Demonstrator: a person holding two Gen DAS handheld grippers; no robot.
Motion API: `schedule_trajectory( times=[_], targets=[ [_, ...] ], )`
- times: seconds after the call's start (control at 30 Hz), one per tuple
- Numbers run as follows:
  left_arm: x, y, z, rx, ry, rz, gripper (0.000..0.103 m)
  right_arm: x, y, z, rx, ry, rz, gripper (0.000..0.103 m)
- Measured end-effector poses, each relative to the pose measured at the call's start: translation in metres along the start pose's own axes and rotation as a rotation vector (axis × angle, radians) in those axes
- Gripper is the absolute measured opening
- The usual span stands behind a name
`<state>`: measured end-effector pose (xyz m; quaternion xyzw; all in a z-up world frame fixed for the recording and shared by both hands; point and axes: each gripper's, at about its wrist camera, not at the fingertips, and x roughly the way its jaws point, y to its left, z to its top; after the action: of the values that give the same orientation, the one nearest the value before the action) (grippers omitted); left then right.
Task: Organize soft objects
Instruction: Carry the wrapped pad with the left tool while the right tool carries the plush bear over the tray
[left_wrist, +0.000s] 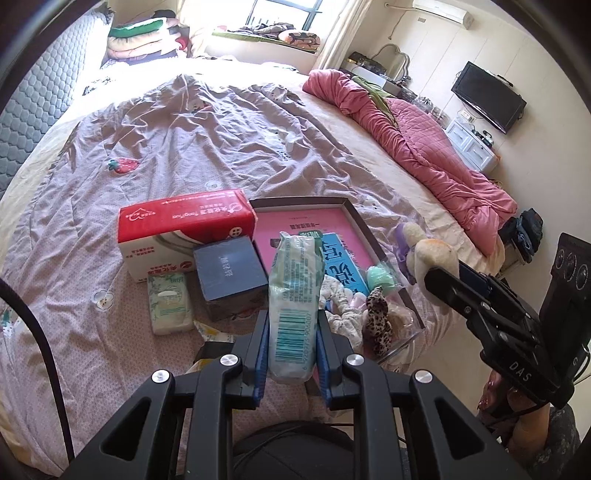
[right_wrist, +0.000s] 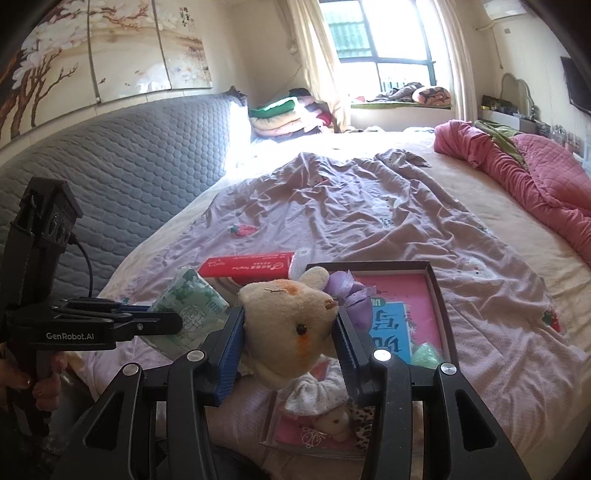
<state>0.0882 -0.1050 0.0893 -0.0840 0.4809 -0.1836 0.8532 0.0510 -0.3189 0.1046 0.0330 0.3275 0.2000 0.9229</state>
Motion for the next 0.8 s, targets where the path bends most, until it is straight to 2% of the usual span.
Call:
schedule_trajectory(
  times=[0.3,0.5,0.8],
  targets=[
    [0.019,-0.028,-0.002,0.056,0.034,-0.031,0.023,-0.022,-0.042,0.001,0.081,-0.035,-0.086,0.048],
    [0.048,-0.046,-0.007,0.085,0.095,-0.055,0.023,-0.031,-0.065,-0.003,0.116,-0.040,-0.131,0.048],
    [0.093,-0.062,-0.005,0.110,0.158,-0.050,0.023,-0.021,-0.089,-0.019,0.169,0.010,-0.163,0.048]
  ],
)
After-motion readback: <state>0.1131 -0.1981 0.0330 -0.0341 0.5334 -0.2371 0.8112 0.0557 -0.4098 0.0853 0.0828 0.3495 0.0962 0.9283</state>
